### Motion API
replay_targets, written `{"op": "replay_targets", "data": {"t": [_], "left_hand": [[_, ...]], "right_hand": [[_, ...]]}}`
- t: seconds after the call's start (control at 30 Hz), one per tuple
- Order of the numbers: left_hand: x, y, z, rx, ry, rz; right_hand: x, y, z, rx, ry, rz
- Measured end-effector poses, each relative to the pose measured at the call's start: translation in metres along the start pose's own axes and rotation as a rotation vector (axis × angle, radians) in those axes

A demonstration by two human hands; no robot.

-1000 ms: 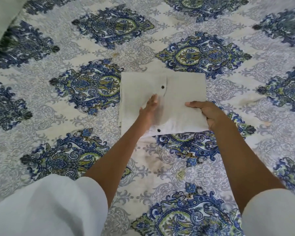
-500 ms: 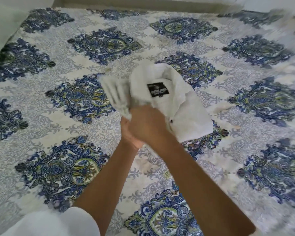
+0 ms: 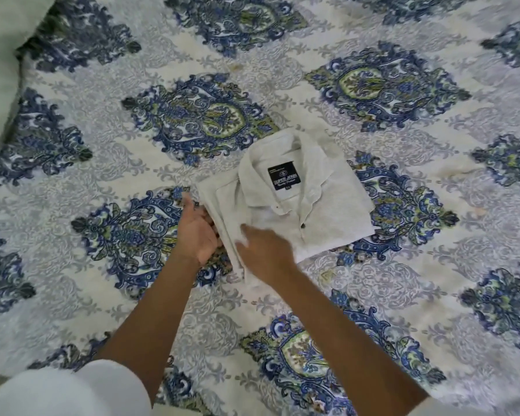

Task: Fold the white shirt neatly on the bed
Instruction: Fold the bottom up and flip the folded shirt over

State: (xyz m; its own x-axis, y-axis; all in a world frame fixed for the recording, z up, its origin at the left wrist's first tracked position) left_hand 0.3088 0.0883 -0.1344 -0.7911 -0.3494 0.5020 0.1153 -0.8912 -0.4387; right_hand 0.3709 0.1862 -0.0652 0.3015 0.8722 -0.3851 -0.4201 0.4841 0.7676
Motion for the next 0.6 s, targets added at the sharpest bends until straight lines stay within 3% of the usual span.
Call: {"op": "replay_targets", "data": {"t": [0.13, 0.27, 0.3, 0.37, 0.47, 0.6], "left_hand": [[0.016, 0.011, -0.006, 0.244, -0.152, -0.513], [0.068, -0.009, 0.007, 0.575, -0.596, -1.104], [0.073, -0.017, 0.004, 0.591, -0.629, -1.235], [0.069, -0.026, -0.009, 0.548, -0.533, -1.473], [0.069, -0.021, -0.024, 0.507, -0.475, -1.458], [0.066, 0.010, -0.032, 0.509, -0.424, -1.078]], "right_hand": [[0.067, 0.061, -0.007, 0.349, -0.130, -0.103], [0.133, 0.089, -0.024, 0.501, -0.332, -0.211], [0.150, 0.095, -0.028, 0.538, -0.375, -0.247], [0.178, 0.101, -0.039, 0.582, -0.409, -0.314], [0.200, 0.094, -0.061, 0.481, -0.390, -0.511], [0.197, 0.091, -0.080, 0.369, -0.321, -0.488]]}}
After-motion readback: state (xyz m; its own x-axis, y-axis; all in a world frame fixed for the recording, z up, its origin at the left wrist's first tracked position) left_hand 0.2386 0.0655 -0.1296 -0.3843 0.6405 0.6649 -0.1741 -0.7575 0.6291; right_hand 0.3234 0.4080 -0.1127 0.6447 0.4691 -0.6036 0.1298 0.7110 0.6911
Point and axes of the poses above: each hand's wrist, its own z-axis away from the middle knuckle, its own y-axis out of the back of the hand, x = y × z, the point moved 9 cm from there along -z, towards the middle knuckle, and after that the axes turned 4 degrees about z, right-handed, at the moved point
